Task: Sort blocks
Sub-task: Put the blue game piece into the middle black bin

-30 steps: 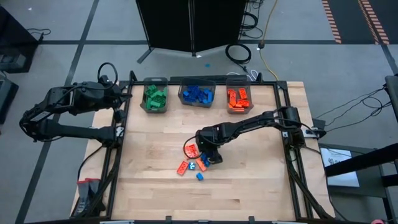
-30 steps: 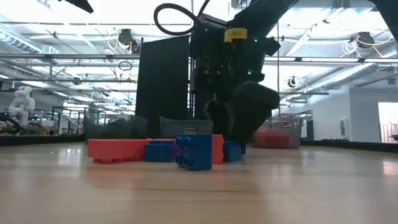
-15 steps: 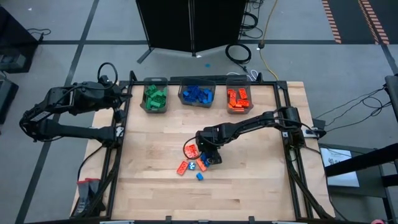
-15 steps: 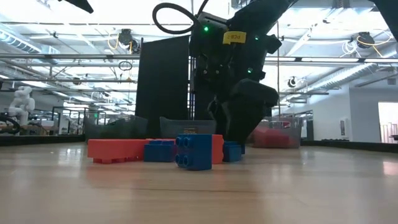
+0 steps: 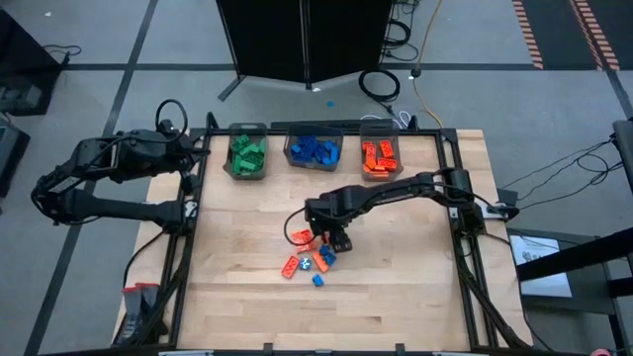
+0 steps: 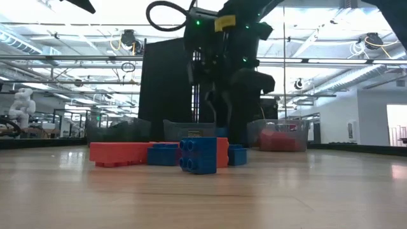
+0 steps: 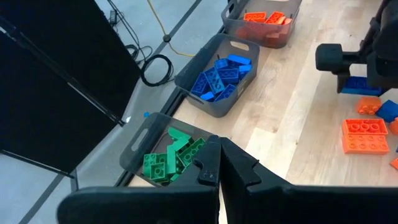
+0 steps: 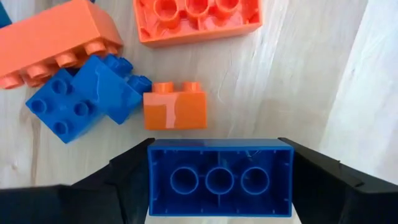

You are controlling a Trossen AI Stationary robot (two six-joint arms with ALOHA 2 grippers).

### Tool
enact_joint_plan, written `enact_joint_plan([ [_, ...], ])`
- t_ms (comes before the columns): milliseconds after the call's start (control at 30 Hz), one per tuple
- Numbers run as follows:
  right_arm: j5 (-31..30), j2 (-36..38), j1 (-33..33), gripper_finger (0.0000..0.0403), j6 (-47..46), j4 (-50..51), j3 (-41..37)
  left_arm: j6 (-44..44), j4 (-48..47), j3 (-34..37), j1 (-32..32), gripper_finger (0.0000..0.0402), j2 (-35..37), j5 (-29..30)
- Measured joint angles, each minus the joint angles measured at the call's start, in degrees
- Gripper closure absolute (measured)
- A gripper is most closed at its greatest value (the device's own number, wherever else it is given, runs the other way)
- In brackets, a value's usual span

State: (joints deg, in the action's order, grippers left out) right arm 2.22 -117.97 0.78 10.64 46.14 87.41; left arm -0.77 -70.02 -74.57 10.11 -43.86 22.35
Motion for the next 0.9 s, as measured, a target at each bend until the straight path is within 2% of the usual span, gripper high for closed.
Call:
enact_joint_plan([
  [400, -4.06, 0.07, -6.76, 0.012, 10.44, 10.23, 13.31, -0.01, 0.0, 0.01, 0.0, 0.0402, 0.0, 0.0],
  [700, -5.52, 0.28, -17.6, 0.012, 15.88, 8.11, 25.34, -0.01, 0.0, 0.0, -0.01, 0.0402, 0.0, 0.0],
  [900, -5.55, 0.31, -26.26, 0.012, 14.97, 3.08, 27.28, -0.31, -0.01, 0.01, 0.0, 0.0402, 0.0, 0.0],
])
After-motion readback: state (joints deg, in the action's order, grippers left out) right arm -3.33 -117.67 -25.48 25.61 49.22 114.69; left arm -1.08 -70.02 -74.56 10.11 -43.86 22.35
